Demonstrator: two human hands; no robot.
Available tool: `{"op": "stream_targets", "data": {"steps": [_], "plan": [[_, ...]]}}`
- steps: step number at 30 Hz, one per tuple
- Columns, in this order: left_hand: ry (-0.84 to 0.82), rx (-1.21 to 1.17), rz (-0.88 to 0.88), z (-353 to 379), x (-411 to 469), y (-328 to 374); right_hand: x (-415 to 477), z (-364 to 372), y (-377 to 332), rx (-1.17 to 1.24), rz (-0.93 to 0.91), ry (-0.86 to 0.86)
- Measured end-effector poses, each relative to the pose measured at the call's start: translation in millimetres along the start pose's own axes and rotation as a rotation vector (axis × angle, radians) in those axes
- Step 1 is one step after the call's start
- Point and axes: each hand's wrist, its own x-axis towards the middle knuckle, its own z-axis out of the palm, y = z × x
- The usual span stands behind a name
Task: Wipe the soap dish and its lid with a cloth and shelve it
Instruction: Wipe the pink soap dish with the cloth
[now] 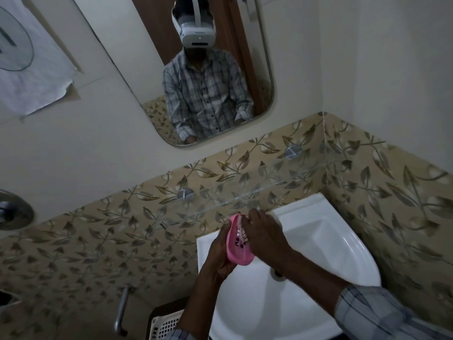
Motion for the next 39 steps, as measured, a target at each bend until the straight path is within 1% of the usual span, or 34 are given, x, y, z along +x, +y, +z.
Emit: {"op": "stream_targets", "data": {"steps": [1, 2, 3, 6, 7, 8, 10, 12, 13, 14, 15, 16, 17, 18, 20, 21, 22, 23, 24, 25, 26, 27, 28, 29, 30, 31, 32, 33, 34, 36, 37, 39], "plan": [[0.018, -0.003, 0.024, 2, 0, -4, -3, 2, -6, 0.011, 0.096, -0.11], [0.042, 0.007, 0.037, 2, 0, -8, -9, 5, -10, 0.058, 0.154, -0.214], [0.066, 0.012, 0.041, 2, 0, -12, -15, 8, -11, 0.133, 0.173, -0.308], [0.118, -0.009, 0.059, -3, 2, -20, -27, 1, -11, 0.351, 0.093, -0.53], [0.127, -0.009, 0.058, -6, 3, -20, -25, -3, -8, 0.393, 0.097, -0.576], [0.131, -0.008, 0.062, -8, 5, -20, -18, -7, -3, 0.411, 0.115, -0.582], [0.115, -0.006, 0.081, -11, 5, -16, 0, -15, 11, 0.475, 0.181, -0.446], [0.071, -0.021, 0.077, -11, 2, -12, 13, -22, 26, 0.5, 0.135, -0.298], [0.048, -0.034, 0.079, -10, 3, -10, 13, -26, 26, 0.408, 0.025, -0.249], [0.037, -0.038, 0.09, -8, 3, -8, 10, -28, 22, 0.246, -0.076, -0.183], [0.045, -0.034, 0.104, -5, 4, -7, 3, -24, 14, 0.099, -0.117, -0.176], [0.062, -0.031, 0.118, -1, 5, -7, -7, -19, 4, 0.012, -0.102, -0.161], [0.098, -0.029, 0.131, 3, 7, -8, -15, -10, -5, -0.01, -0.064, -0.129], [0.149, -0.021, 0.141, 4, 9, -10, -22, -6, -14, 0.097, 0.013, -0.165], [0.218, -0.024, 0.155, 3, 9, -14, -30, 2, -29, 0.531, 0.27, -0.238], [0.22, -0.024, 0.153, 2, 9, -14, -36, 9, -35, 0.699, 0.319, -0.257], [0.205, -0.025, 0.147, 2, 8, -12, -40, 9, -39, 0.812, 0.31, -0.208], [0.184, -0.017, 0.143, 0, 8, -10, -43, 7, -39, 0.829, 0.214, -0.151], [0.152, -0.006, 0.148, -3, 8, -7, -46, 7, -31, 0.739, 0.05, -0.093], [0.122, 0.002, 0.157, -7, 7, -5, -46, 9, -18, 0.551, -0.16, -0.055], [0.1, 0.002, 0.159, -10, 8, -4, -43, 9, -4, 0.334, -0.313, -0.036], [0.101, 0.005, 0.152, -12, 9, -4, -41, 12, 7, 0.202, -0.373, -0.008], [0.117, 0.013, 0.148, -13, 9, -5, -38, 10, 11, 0.186, -0.347, -0.047], [0.141, 0.029, 0.147, -12, 11, -6, -38, 12, 6, 0.248, -0.265, -0.087], [0.172, 0.051, 0.157, -9, 10, -7, -39, 12, -7, 0.374, -0.1, -0.117], [0.204, 0.07, 0.174, -4, 11, -8, -41, 13, -19, 0.556, 0.094, -0.16], [0.226, 0.076, 0.189, -1, 11, -7, -41, 14, -27, 0.748, 0.252, -0.262], [0.226, 0.077, 0.204, -3, 11, -7, -42, 19, -30, 0.881, 0.31, -0.323], [0.208, 0.078, 0.212, -6, 11, -5, -39, 14, -24, 0.897, 0.279, -0.396], [0.163, 0.065, 0.184, -17, 9, -2, -34, 6, -2, 0.88, 0.156, -0.428], [0.156, 0.039, 0.146, -22, 8, 1, -31, 7, 12, 0.907, 0.181, -0.369], [0.122, -0.026, 0.054, -26, 4, 10, -23, 4, 34, 1.083, 0.4, -0.253]]}}
